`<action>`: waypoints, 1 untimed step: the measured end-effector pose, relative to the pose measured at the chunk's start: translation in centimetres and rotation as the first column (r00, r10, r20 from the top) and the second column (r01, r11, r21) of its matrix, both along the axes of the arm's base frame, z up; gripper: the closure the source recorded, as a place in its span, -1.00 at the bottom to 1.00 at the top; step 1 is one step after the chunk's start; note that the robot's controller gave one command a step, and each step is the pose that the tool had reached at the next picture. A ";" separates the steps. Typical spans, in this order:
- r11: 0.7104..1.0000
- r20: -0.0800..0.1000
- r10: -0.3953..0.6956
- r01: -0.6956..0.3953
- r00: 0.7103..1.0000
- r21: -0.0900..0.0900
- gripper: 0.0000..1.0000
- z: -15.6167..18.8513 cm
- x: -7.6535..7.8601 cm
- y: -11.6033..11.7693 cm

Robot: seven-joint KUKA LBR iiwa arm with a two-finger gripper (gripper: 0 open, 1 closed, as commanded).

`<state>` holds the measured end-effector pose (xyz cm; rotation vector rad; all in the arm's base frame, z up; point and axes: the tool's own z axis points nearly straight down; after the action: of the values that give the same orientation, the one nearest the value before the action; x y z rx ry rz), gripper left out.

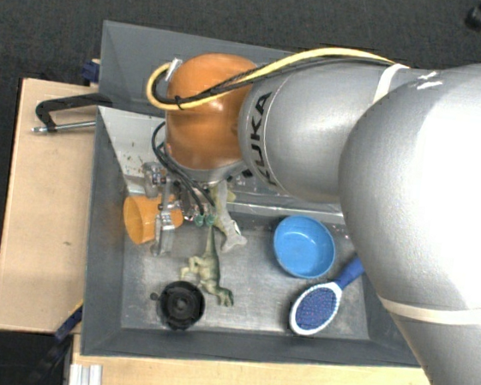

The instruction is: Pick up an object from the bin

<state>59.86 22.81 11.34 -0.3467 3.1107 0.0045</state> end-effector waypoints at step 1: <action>0.998 -0.013 -0.067 0.067 0.998 -0.003 -1.00 -4.4 0.3 0.5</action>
Offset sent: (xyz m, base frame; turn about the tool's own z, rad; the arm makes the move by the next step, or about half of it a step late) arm 0.0031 0.0040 -0.0434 0.0668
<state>60.16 23.31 6.90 -0.2436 3.1335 0.0022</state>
